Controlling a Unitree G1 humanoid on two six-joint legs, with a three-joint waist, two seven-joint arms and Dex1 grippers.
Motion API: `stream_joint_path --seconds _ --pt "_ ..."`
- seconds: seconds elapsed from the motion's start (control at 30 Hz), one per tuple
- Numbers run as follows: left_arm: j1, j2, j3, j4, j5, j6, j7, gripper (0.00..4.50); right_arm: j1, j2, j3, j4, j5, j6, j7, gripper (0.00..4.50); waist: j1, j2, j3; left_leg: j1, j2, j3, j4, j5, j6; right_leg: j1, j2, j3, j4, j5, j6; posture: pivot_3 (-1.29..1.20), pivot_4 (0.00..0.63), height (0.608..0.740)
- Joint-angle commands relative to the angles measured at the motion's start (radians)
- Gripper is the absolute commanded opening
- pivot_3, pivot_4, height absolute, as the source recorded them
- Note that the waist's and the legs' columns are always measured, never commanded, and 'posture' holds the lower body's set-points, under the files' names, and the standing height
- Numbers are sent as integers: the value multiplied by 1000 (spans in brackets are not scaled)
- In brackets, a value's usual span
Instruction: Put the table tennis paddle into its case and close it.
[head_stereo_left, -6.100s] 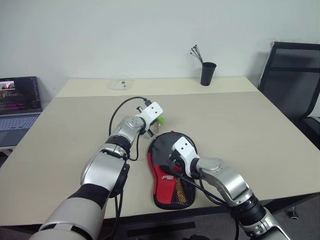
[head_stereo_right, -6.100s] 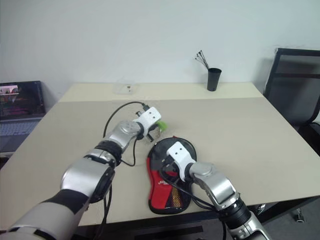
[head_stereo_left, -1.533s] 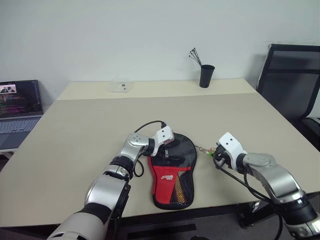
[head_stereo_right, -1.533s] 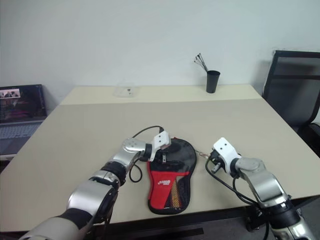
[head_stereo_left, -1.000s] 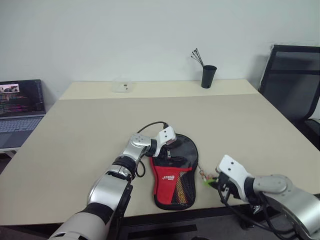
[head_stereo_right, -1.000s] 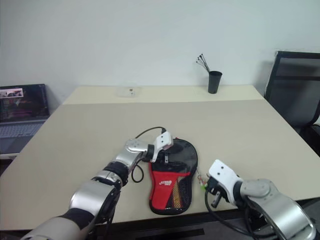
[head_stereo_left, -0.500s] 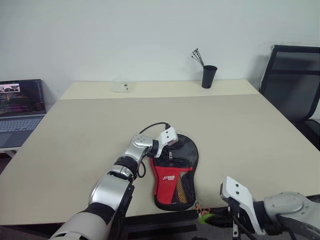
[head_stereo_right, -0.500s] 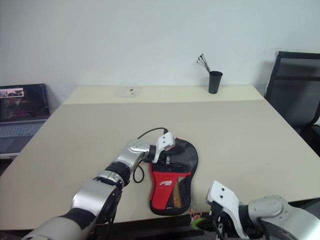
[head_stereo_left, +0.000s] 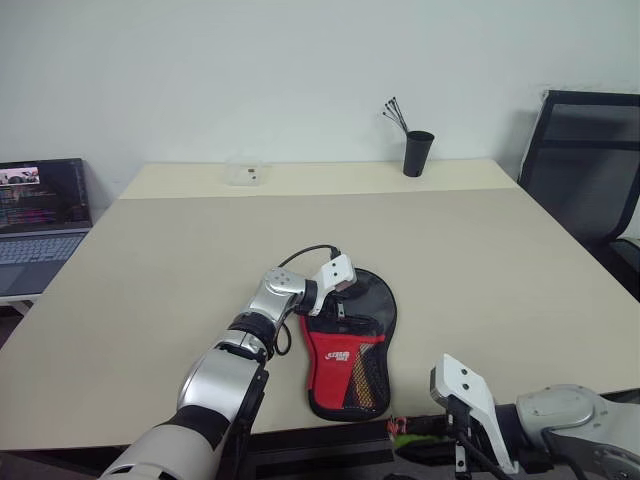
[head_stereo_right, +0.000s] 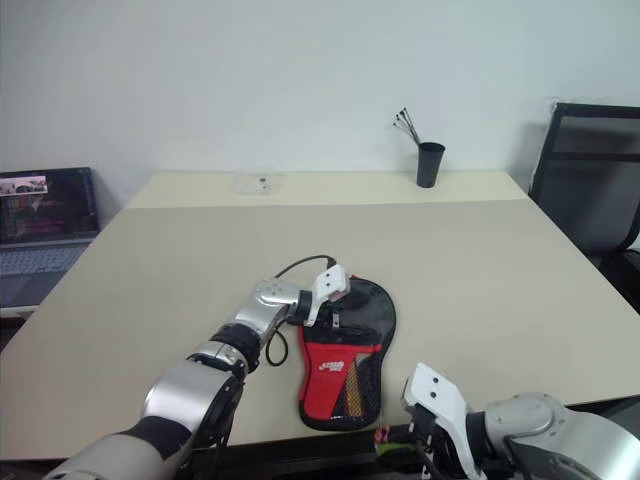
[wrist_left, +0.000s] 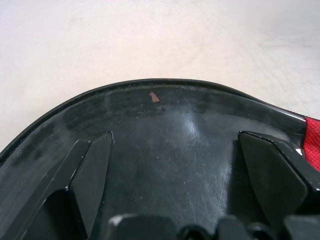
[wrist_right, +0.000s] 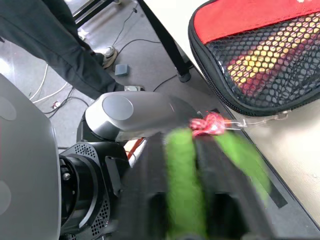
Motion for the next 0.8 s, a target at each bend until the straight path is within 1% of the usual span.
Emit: stream_joint_path --seconds 0.03,0.07,0.13,0.2,0.33,0.4,0.47,0.53,0.63,0.7,0.8 --pt "27 -1 -28 18 30 10 4 4405 -30 -15 -68 13 53 -22 7 2533 0 0 0 0 0 0 0 0 0 0 0 0 0 0 0 0 150 740" --pt "27 -1 -26 18 29 9 5 4405 -44 -11 -92 30 77 -18 7 2821 0 0 0 0 0 0 0 0 0 0 0 0 0 0 0 0 150 740" --pt "28 -1 -24 16 27 10 7 4405 -83 2 -129 72 109 -15 -9 2821 -1 0 0 0 0 0 0 0 0 0 0 0 0 0 0 0 150 740" --pt "28 0 -16 10 17 13 5 4405 -138 13 -156 135 106 -34 -29 2821 -1 0 0 1 0 0 0 0 0 0 0 0 0 0 0 0 150 740" --pt "25 2 17 -19 -25 26 -4 4405 -230 46 -147 290 -11 -181 -61 2821 -2 0 0 1 0 0 0 0 0 0 0 0 0 0 0 0 150 740" --pt "29 8 41 -55 -58 37 -22 4405 -256 69 -120 375 -82 -289 -56 2821 -2 0 0 -1 0 0 0 0 0 -1 0 0 0 0 0 0 150 740" --pt "46 17 65 -105 -91 55 -31 4405 -261 107 -87 456 -173 -451 -36 2821 -2 0 0 -3 0 1 -1 0 0 -2 1 0 -1 0 0 0 150 740" --pt "67 21 75 -155 -110 71 -32 4405 -261 128 -66 524 -229 -555 -5 2821 -3 1 1 -4 0 1 -1 -1 1 -3 1 0 -2 0 0 0 150 740" --pt "139 44 97 -311 -162 133 -37 4405 -315 175 -55 724 -245 -630 63 2821 -8 1 1 -5 1 1 0 -1 2 -4 2 1 -2 0 0 0 150 740" --pt "221 73 112 -480 -203 202 -28 4405 -364 202 -32 854 -300 -719 90 2821 -10 2 2 -4 1 2 0 -1 2 -4 2 2 -1 0 0 0 150 740" --pt "355 128 137 -740 -256 313 13 4405 -420 225 -5 995 -350 -815 155 2821 -12 4 3 -2 2 3 0 -1 2 -4 2 4 1 0 0 0 150 740"
